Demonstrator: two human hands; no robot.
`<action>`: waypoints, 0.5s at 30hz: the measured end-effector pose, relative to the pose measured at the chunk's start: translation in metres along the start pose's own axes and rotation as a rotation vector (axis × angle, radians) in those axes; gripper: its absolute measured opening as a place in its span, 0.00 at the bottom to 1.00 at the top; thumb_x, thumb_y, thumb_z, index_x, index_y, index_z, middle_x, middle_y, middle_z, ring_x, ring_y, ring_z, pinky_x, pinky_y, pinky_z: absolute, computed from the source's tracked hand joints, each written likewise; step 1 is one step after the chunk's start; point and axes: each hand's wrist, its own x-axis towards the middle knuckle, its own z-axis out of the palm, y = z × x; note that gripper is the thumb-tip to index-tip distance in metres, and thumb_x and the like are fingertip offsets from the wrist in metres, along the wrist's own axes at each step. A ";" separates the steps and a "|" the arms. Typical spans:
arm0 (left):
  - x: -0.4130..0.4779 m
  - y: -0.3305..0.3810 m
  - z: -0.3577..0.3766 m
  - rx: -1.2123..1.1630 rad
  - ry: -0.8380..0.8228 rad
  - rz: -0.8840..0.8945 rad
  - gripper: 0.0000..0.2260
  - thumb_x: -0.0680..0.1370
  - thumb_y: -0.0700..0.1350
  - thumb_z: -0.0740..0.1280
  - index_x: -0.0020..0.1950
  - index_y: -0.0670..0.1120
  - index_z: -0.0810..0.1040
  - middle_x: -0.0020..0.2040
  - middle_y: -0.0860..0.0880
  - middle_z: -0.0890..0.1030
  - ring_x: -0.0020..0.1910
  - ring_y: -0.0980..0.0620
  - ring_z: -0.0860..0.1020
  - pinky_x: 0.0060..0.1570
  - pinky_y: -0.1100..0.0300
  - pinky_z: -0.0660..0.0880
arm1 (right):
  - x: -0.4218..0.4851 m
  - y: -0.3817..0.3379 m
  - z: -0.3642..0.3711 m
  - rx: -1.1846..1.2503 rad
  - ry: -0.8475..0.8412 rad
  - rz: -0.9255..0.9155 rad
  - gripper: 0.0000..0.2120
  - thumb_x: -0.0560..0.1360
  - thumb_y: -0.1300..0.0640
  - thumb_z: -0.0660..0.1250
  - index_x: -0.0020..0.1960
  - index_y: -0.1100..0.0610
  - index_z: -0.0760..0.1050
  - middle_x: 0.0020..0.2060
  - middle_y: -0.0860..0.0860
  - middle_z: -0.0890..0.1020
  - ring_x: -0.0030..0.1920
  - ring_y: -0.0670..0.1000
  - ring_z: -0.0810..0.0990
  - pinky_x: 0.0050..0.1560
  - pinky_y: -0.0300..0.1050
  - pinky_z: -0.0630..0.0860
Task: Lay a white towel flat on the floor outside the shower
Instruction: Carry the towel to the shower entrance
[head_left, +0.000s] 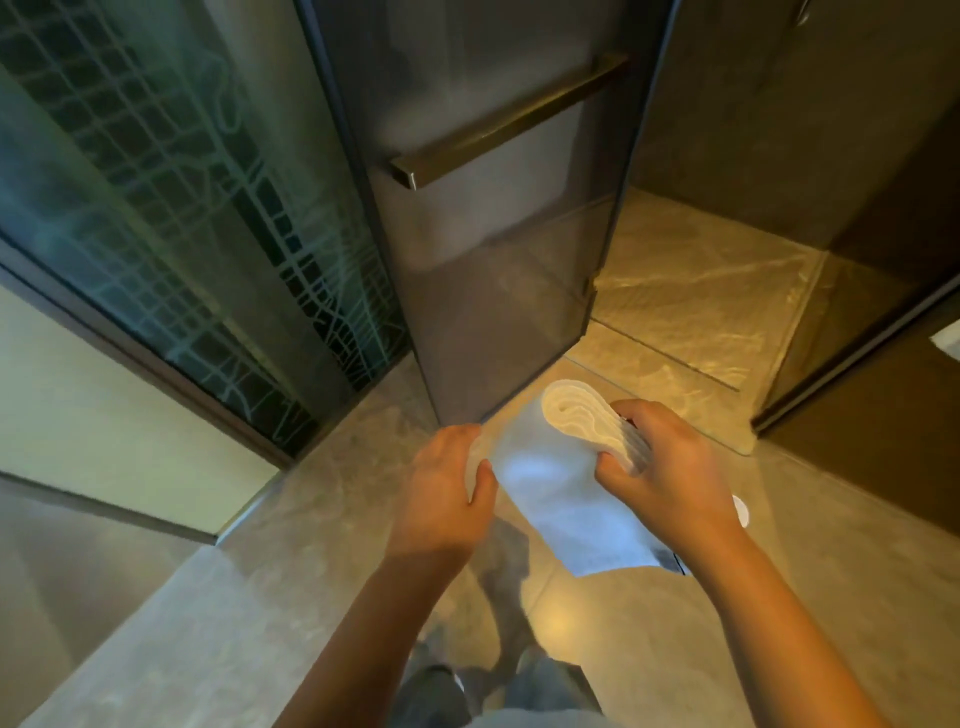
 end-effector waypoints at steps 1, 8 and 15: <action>0.010 -0.005 0.000 -0.012 -0.018 0.010 0.16 0.75 0.36 0.64 0.62 0.39 0.72 0.60 0.38 0.75 0.60 0.42 0.72 0.52 0.73 0.57 | 0.005 -0.001 0.003 -0.010 0.002 0.016 0.18 0.65 0.60 0.71 0.54 0.54 0.75 0.48 0.52 0.81 0.47 0.55 0.77 0.43 0.49 0.74; 0.101 -0.038 -0.005 -0.024 -0.206 0.176 0.16 0.74 0.44 0.61 0.61 0.41 0.74 0.60 0.41 0.76 0.59 0.43 0.73 0.59 0.59 0.65 | 0.044 -0.019 0.028 -0.097 0.116 0.213 0.18 0.65 0.59 0.72 0.55 0.55 0.75 0.49 0.54 0.81 0.49 0.57 0.77 0.41 0.44 0.68; 0.195 -0.059 -0.002 -0.048 -0.340 0.404 0.15 0.73 0.41 0.62 0.58 0.40 0.75 0.56 0.41 0.78 0.57 0.42 0.76 0.57 0.56 0.69 | 0.074 -0.043 0.044 -0.191 0.302 0.454 0.19 0.67 0.56 0.72 0.57 0.53 0.74 0.50 0.53 0.81 0.45 0.57 0.79 0.37 0.45 0.71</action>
